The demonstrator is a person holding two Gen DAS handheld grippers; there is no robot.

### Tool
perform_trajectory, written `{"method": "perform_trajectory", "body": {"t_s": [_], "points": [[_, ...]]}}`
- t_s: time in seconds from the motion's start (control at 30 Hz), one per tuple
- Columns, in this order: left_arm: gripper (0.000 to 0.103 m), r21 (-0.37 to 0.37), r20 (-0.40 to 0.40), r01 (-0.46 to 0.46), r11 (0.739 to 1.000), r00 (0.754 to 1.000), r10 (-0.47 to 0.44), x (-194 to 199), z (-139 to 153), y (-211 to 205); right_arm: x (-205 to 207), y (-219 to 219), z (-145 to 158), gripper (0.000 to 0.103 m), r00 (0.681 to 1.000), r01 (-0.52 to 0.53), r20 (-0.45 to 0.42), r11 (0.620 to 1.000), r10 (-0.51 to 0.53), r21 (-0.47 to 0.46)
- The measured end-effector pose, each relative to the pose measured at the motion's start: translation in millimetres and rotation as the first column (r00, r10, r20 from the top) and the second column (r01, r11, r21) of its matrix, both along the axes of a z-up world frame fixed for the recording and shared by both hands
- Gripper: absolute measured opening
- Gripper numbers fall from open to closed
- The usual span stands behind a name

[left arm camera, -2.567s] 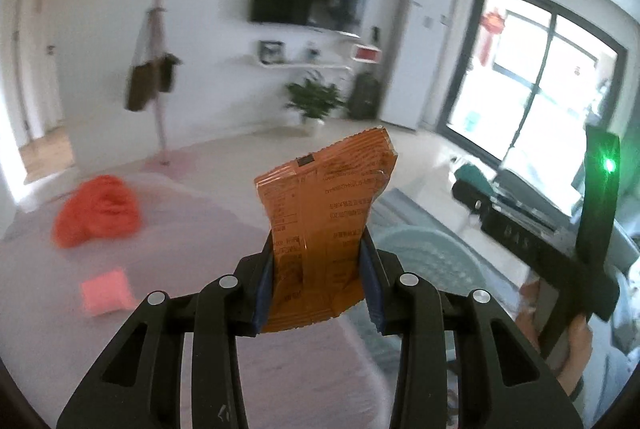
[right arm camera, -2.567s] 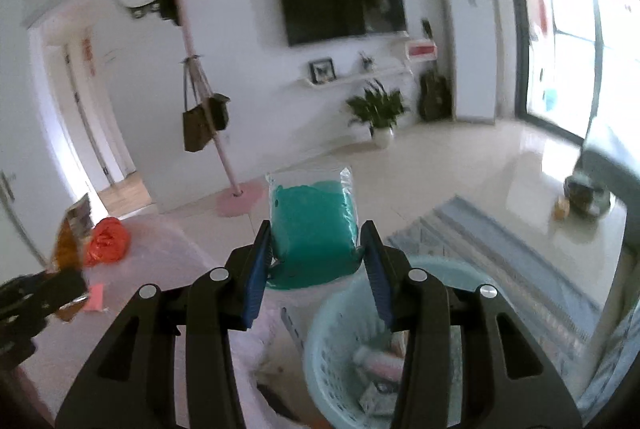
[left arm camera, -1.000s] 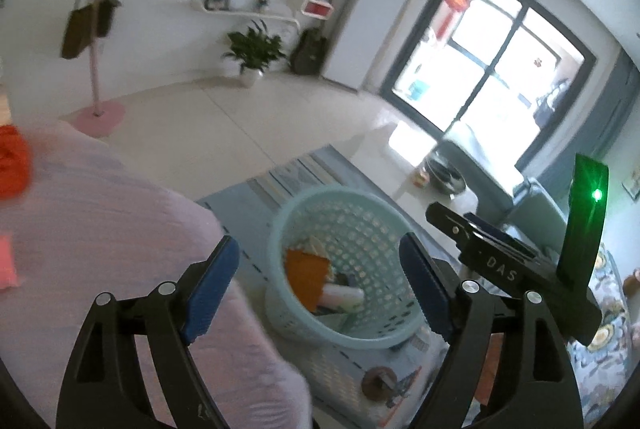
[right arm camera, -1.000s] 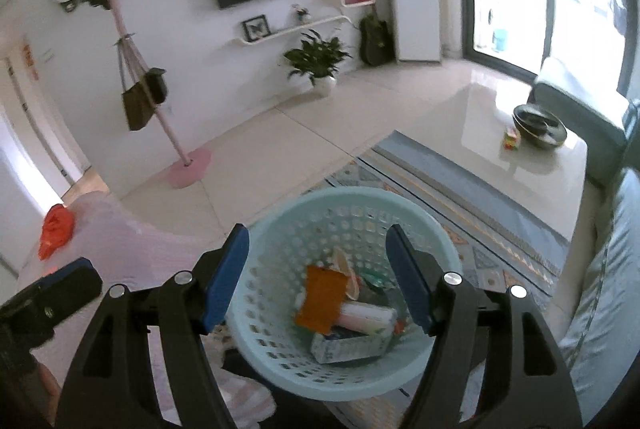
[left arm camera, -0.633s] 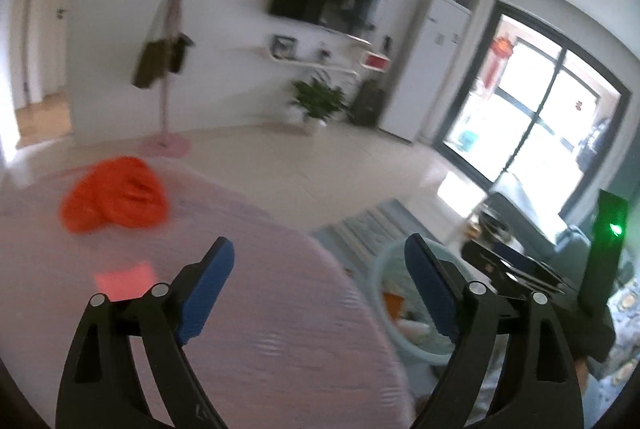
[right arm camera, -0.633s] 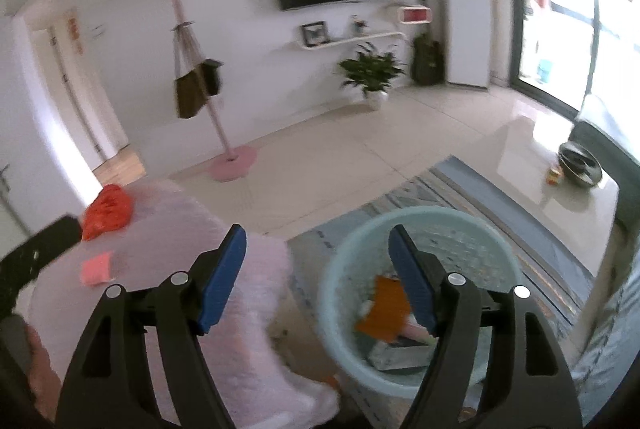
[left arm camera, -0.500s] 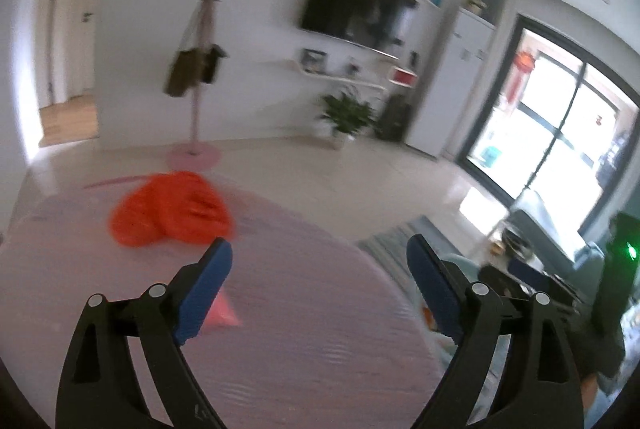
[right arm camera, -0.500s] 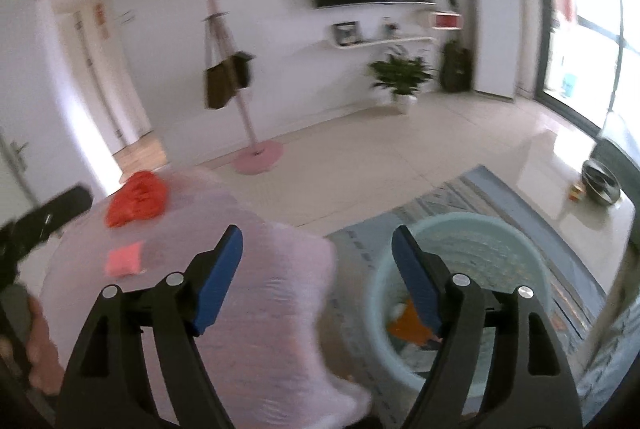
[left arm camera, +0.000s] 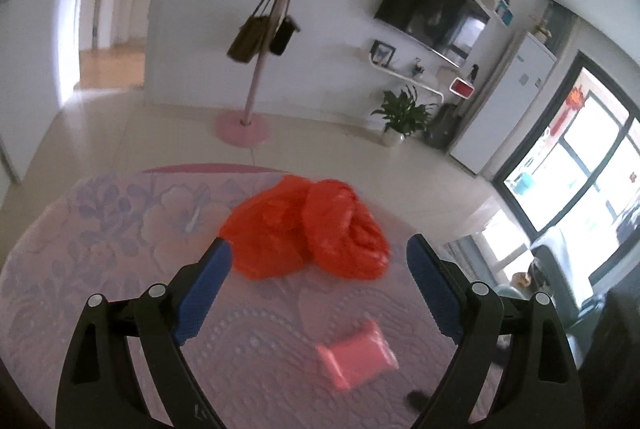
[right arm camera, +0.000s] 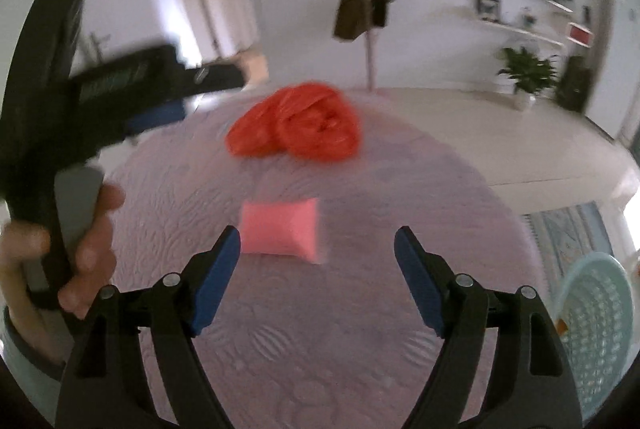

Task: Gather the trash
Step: 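Grasp the red plastic bag with the left tool while the right grasps the pink packet, then carry bag and pink packet to the basket and open both tools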

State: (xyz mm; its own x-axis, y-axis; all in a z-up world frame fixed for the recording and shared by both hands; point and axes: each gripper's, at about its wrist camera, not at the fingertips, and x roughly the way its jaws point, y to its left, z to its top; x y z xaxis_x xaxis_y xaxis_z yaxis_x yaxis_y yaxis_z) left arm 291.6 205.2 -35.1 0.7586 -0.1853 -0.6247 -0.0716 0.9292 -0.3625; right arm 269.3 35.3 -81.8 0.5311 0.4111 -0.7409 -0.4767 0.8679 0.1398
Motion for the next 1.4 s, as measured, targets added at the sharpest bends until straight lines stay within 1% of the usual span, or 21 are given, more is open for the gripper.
{"method": "perform_trajectory", "body": {"t_s": [0.07,0.23,0.27,0.3,0.33,0.43,0.5,0.57,0.63,0.73,0.77,0.8,0.83,0.9,0.93,1.03,1.17,1.2,1.27,1.3,1.4], "points": [[0.087,-0.005,-0.012,-0.013,1.000,1.000,0.013,7,-5,4,7,8,-10,0.075,1.000,-0.007,-0.022,1.000,0.007,-0.004],[0.087,0.008,-0.012,0.012,1.000,1.000,-0.012,27,-10,4,16,20,-27,0.074,0.999,-0.012,-0.039,1.000,0.012,-0.018],[0.087,0.007,-0.014,0.014,1.000,1.000,-0.014,29,-12,4,17,21,-30,0.072,0.999,-0.020,-0.046,1.000,0.019,-0.018],[0.087,0.001,-0.017,0.017,1.000,1.000,-0.017,32,-14,5,18,22,-32,0.063,0.998,-0.029,-0.058,0.999,0.028,-0.014],[0.087,-0.005,-0.021,0.017,1.000,1.000,-0.017,35,-16,6,18,22,-33,0.058,0.997,-0.040,-0.067,0.999,0.040,-0.003],[0.087,-0.028,-0.029,0.024,0.999,0.999,-0.024,43,-22,7,18,22,-33,0.049,0.997,-0.043,-0.062,0.999,0.043,-0.001],[0.087,-0.034,-0.043,0.044,0.998,0.998,-0.045,49,-26,2,15,20,-32,0.048,0.997,-0.037,-0.060,0.999,0.037,0.004],[0.087,-0.015,-0.067,0.051,0.999,0.996,-0.052,57,-30,-4,14,16,-32,0.047,0.998,-0.021,-0.058,1.000,0.021,0.004],[0.087,0.013,-0.100,0.057,0.998,0.993,-0.056,66,-36,-11,10,7,-30,0.047,0.998,-0.002,-0.058,1.000,0.002,0.002],[0.087,0.021,-0.165,0.078,0.997,0.984,-0.074,78,-50,-18,10,-11,-29,0.047,0.997,0.036,-0.075,0.999,-0.034,0.031],[0.086,0.033,-0.174,0.079,0.996,0.982,-0.073,80,-53,-20,9,-18,-30,0.047,0.996,0.045,-0.080,0.998,-0.042,0.040],[0.083,0.071,-0.165,0.072,0.995,0.985,-0.059,80,-56,-24,9,-22,-30,0.047,0.995,0.052,-0.084,0.998,-0.048,0.045],[0.073,0.095,-0.157,0.069,0.993,0.986,-0.053,80,-57,-25,8,-27,-30,0.047,0.995,0.059,-0.089,0.997,-0.054,0.052],[0.059,0.105,-0.159,0.082,0.991,0.985,-0.064,81,-60,-28,6,-36,-30,0.046,0.994,0.065,-0.096,0.995,-0.058,0.073],[0.047,0.118,-0.151,0.086,0.989,0.986,-0.068,79,-60,-30,4,-40,-29,0.046,0.994,0.067,-0.093,0.994,-0.059,0.084],[0.033,0.135,-0.135,0.094,0.986,0.988,-0.076,75,-55,-33,-6,-46,-23,0.046,0.996,0.072,-0.053,0.994,-0.067,0.088],[0.030,0.121,-0.094,0.091,0.988,0.992,-0.080,61,-43,-37,-20,-57,-17,0.046,0.994,0.100,0.029,0.994,-0.101,0.051],[0.030,0.118,-0.084,0.094,0.989,0.993,-0.084,56,-39,-39,-17,-62,-17,0.046,0.993,0.109,0.039,0.993,-0.111,0.045],[0.030,0.118,-0.055,0.104,0.988,0.994,-0.098,45,-28,-46,-21,-72,-14,0.046,0.989,0.137,0.054,0.990,-0.139,0.040],[0.030,0.120,-0.034,0.115,0.986,0.993,-0.112,38,-19,-52,-23,-81,-12,0.046,0.986,0.154,0.054,0.987,-0.157,0.048],[0.030,0.119,-0.006,0.145,0.982,0.989,-0.146,24,-3,-72,-27,-106,-4,0.046,0.978,0.199,0.054,0.977,-0.204,0.078]]}}
